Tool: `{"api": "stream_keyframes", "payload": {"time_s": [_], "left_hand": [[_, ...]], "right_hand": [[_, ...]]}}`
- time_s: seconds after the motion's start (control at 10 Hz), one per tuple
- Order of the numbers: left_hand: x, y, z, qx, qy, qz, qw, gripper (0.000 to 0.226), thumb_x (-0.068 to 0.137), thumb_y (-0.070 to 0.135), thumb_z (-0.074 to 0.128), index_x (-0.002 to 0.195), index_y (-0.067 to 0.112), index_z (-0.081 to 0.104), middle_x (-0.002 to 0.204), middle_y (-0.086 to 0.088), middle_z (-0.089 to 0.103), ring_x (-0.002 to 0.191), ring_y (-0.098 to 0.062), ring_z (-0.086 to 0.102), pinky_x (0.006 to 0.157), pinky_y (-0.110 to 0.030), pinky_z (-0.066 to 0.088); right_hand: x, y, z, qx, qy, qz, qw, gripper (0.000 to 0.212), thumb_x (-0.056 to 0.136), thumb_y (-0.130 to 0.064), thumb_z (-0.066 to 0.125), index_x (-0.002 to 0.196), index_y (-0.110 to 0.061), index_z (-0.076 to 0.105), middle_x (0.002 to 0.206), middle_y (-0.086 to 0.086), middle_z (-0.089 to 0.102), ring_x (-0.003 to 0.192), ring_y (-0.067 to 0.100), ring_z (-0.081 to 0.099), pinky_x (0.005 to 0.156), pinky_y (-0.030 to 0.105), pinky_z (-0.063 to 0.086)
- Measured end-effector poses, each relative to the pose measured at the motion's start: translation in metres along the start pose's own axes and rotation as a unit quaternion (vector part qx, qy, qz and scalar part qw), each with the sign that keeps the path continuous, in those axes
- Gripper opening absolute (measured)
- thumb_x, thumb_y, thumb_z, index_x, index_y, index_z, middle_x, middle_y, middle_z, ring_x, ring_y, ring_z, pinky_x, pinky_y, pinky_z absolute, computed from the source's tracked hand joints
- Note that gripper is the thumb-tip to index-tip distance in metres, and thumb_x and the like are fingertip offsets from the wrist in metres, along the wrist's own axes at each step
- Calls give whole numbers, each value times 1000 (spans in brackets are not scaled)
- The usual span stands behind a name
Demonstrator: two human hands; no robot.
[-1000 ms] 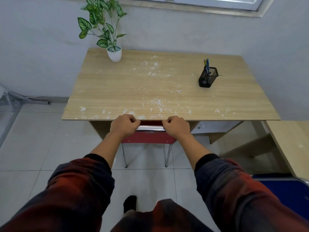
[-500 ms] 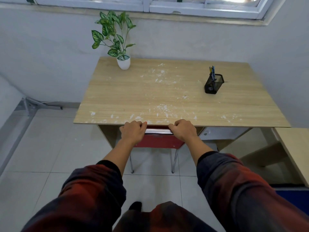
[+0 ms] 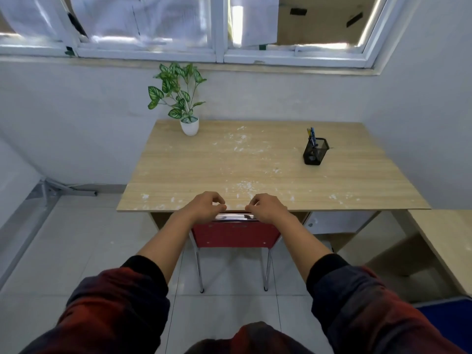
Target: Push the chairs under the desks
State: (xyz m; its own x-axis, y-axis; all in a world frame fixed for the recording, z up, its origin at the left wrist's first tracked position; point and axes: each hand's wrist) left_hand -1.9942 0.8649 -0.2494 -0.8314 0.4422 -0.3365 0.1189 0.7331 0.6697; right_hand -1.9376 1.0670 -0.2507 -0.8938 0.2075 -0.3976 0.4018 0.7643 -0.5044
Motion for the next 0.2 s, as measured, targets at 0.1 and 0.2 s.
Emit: {"api": "stream_keyframes", "payload": {"time_s": [0.1,0.2], "left_hand": [[1,23,-25,-13,24,33,999,25,96,29,62,117,14,65,131,-5,58,118,-20,55,96,-32,43],[-4,46,-49,-15,54,70,996,22,95,31,63,112,19,65,122,-2,60,108,-18,58,92,-34,47]], "right_hand": [[-3,-16,-31,54,-7,-29,998,26,94,-39,64,107,-17,68,108,1,62,99,22,59,89,39,48],[-21,-30,-64,76,14,-73,994,30,96,-37,64,115,-14,70,107,0,60,100,20,56,82,32,42]]}}
Point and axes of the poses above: each hand's wrist, its own x-axis towards the middle knuckle, its own z-axis out of the palm, y = z × x
